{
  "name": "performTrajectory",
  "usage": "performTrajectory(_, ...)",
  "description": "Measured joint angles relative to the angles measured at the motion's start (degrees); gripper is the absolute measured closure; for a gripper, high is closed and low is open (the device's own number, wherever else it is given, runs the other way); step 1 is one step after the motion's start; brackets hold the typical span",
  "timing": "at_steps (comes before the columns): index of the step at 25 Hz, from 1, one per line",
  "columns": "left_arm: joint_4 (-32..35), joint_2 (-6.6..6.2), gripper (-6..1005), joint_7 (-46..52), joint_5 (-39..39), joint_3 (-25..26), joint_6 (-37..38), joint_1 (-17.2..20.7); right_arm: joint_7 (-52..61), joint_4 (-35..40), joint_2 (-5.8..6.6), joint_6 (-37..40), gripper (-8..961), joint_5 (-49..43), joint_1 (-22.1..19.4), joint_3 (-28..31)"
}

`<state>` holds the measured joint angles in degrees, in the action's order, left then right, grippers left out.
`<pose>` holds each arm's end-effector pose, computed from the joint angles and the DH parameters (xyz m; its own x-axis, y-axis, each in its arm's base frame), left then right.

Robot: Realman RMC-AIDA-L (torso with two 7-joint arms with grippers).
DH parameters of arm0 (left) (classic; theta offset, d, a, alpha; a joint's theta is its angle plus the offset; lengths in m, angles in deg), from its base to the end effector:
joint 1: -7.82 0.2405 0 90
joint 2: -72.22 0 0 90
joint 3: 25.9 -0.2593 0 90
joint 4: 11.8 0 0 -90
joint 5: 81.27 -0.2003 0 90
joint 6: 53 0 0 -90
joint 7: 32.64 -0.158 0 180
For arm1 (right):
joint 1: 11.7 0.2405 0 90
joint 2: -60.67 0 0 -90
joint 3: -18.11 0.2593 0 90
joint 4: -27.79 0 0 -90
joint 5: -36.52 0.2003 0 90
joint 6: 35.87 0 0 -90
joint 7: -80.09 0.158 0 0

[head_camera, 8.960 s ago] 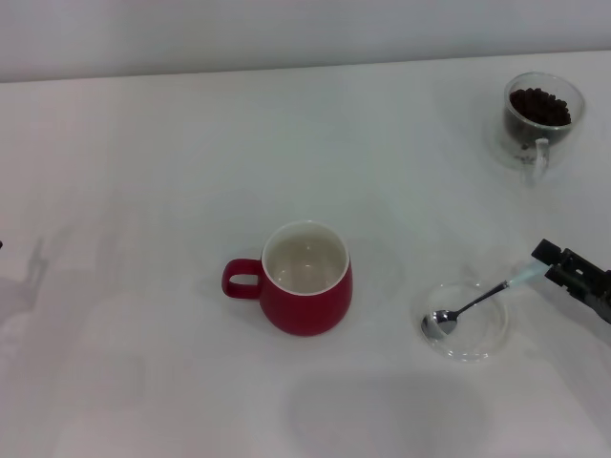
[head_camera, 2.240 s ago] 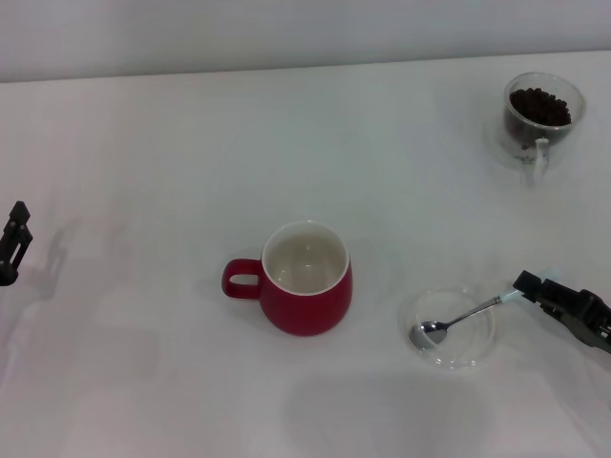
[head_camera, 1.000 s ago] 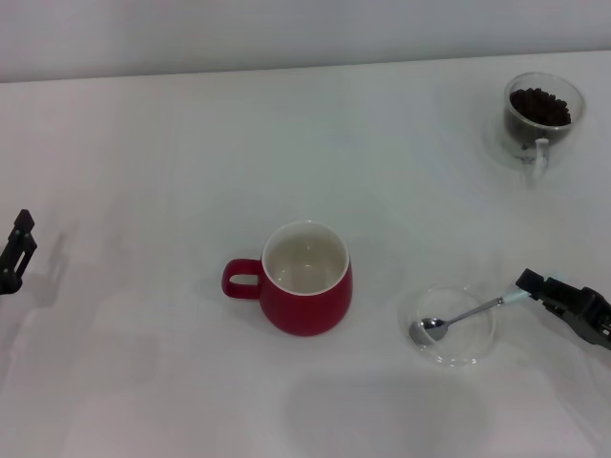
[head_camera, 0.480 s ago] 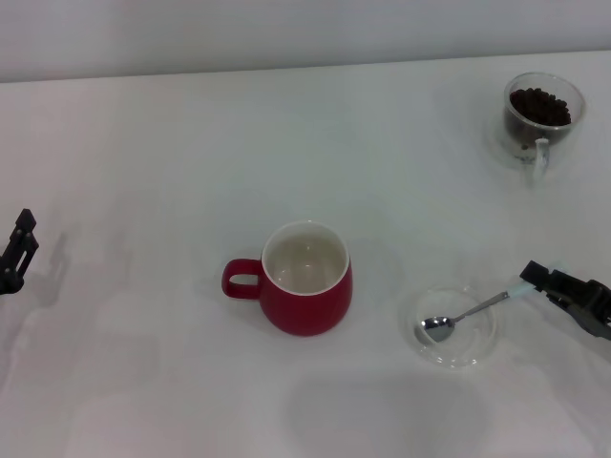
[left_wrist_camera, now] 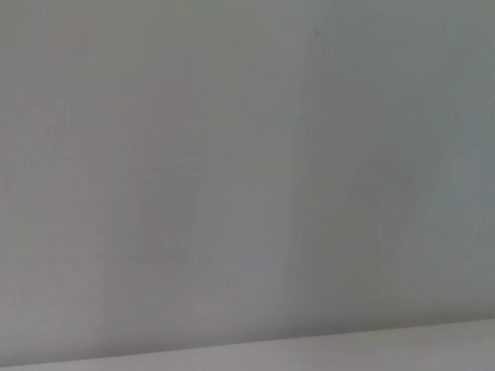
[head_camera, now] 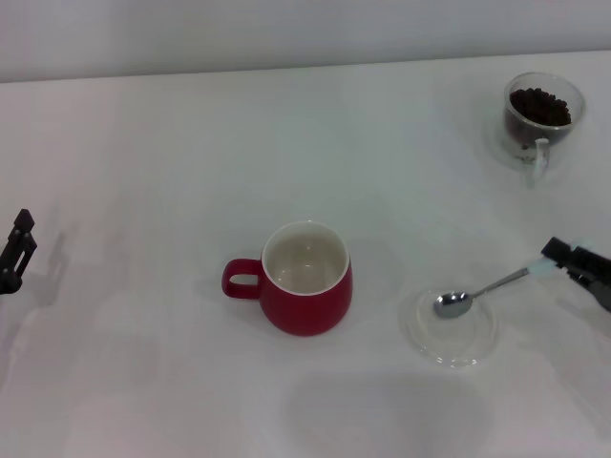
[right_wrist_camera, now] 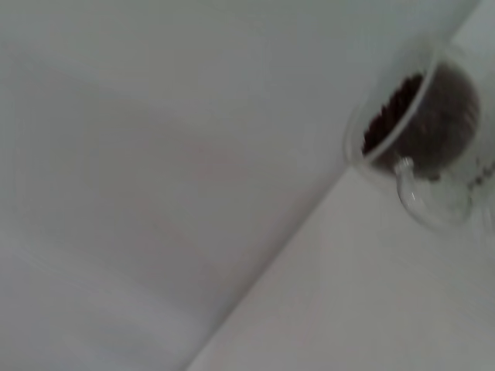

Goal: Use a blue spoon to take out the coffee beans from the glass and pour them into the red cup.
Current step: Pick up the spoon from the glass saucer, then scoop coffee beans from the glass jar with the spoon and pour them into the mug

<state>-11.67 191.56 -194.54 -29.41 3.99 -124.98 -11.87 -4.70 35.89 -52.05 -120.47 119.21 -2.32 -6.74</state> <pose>-0.3578 0.2857 -0.0271 0.7338 0.0949 0.6727 0.6678 -0.2825 -0.6887 0.3873 0.2119 0.0053 -0.1932 -0.5631 -0.8035 -0.9528 -0.0878 0.2907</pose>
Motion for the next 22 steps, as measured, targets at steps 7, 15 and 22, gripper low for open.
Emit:
performTrajectory(7,-0.1,0.01,409,0.0,0.0,0.0,0.0,-0.1,0.0,0.9,0.57,-2.5,804,0.0,0.2,2.6)
performTrajectory(15,-0.2,0.02,409,0.0,0.0,0.1,0.5,-0.5,0.2,3.7,0.76,-4.5,806,0.8,3.0,5.8)
performTrajectory(22,-0.9,0.02,409,0.0,0.0,0.0,1.5,-0.8,0.0,8.7,0.5,-1.2,805,1.3,8.5,6.4)
